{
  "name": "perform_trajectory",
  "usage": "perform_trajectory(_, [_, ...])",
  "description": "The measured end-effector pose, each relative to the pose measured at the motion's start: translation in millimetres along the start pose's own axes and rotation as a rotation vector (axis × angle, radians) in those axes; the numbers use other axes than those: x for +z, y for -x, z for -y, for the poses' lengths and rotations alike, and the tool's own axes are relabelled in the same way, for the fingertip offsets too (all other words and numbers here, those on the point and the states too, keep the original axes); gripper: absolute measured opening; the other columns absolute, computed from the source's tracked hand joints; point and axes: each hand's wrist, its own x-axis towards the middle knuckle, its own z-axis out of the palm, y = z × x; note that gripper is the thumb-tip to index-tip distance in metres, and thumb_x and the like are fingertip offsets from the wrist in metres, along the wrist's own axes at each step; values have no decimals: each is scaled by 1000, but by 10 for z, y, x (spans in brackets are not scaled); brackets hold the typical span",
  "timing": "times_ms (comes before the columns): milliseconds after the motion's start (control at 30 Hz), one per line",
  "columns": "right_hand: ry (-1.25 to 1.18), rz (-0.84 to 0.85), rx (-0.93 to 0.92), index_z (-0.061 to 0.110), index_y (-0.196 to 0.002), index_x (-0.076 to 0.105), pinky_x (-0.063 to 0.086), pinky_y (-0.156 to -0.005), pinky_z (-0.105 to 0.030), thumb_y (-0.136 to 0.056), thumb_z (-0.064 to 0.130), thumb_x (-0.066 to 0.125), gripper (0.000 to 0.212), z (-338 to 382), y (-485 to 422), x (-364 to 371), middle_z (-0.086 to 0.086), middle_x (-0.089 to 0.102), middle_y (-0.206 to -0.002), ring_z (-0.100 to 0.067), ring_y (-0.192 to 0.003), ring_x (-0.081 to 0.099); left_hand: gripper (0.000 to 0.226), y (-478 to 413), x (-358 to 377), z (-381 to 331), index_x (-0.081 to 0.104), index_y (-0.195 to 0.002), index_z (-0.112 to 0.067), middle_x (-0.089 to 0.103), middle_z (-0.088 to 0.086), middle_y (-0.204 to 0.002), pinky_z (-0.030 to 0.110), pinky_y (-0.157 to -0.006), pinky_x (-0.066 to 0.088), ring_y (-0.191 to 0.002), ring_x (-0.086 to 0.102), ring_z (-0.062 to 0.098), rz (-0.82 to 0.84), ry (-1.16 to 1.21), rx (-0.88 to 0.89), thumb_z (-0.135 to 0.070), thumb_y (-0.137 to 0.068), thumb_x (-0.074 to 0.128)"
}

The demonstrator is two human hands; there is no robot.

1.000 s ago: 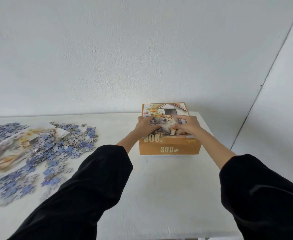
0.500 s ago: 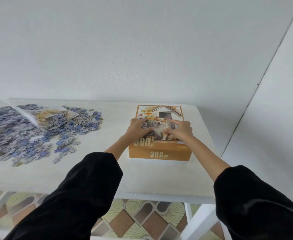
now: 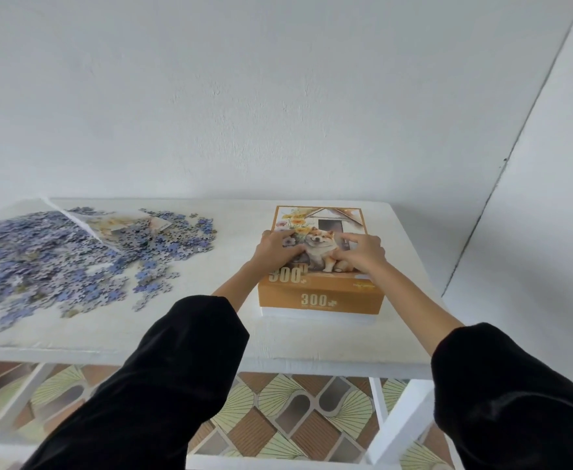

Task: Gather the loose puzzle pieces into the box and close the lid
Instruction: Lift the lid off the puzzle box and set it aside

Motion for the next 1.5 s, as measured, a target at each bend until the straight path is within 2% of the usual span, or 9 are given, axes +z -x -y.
perform_trajectory(67, [2,-18,-7,23,-112,63,34,-93,-35,-76,31,72,39,50,-3,-25,-15,37,-133,-35,-123,35,60,2,-30,-6,45,-138,-17,41,17,-141,39,-106,32,-132,34,30,-1,3,-8,-42,-86,62])
perform_trajectory(233, [-17,-34,-9,15,-114,61,31,-82,-32,-75,29,72,43,107,2,-30,-16,37,-128,-37,-120,36,59,-44,-107,-31,45,-137,-15,41,17,-142,38,-105,31,-134,30,31,-11,0,28,-40,-87,61])
perform_trajectory(367, [-22,-51,-12,20,-115,61,33,-84,-33,-75,30,72,43,158,-40,-69,-16,37,-129,-37,-122,36,59,-95,-158,-58,44,-138,-16,39,16,-143,37,-106,29,-136,28,28,-7,20,19,-39,-87,62])
perform_trajectory(467, [-21,-47,-25,15,-113,61,30,-81,-31,-76,30,72,41,191,-66,-72,-16,38,-130,-37,-120,37,59,-110,-167,-49,43,-139,-17,38,17,-143,36,-106,30,-135,29,29,-11,27,8,-39,-87,61])
perform_trajectory(833, [-14,-95,-36,27,-116,60,35,-91,-35,-76,29,71,42,370,-132,-116,-15,34,-134,-36,-123,36,57,-157,-334,-139,40,-139,-24,33,17,-141,35,-101,34,-127,38,32,-60,26,22,-40,-88,59])
perform_trajectory(1000, [-20,-125,-35,19,-108,63,37,-88,-34,-75,28,71,35,378,-215,-245,-13,39,-133,-34,-119,41,58,-242,-344,-258,40,-140,-24,31,16,-141,36,-103,33,-127,37,32,-43,49,36,-40,-88,59])
perform_trajectory(1167, [-28,-155,-15,28,-105,65,38,-95,-37,-74,29,72,32,374,-346,-483,-13,37,-132,-34,-121,39,58,-412,-342,-486,40,-140,-23,30,17,-142,35,-101,36,-128,38,33,4,60,76,-40,-88,59])
perform_trajectory(1267, [-63,-177,-21,26,-98,67,38,-99,-37,-73,26,72,26,357,-441,-670,-12,43,-132,-32,-123,39,56,-561,-338,-664,39,-140,-21,31,19,-143,36,-105,32,-133,30,32,38,43,122,-38,-90,57])
perform_trajectory(1500, [-72,-229,-24,24,-90,69,38,-100,-40,-73,20,71,18,173,-781,-1156,-10,52,-128,-26,-122,42,57,-936,-78,-1148,36,-142,-21,27,18,-143,36,-103,34,-128,36,34,58,54,136,-38,-90,55])
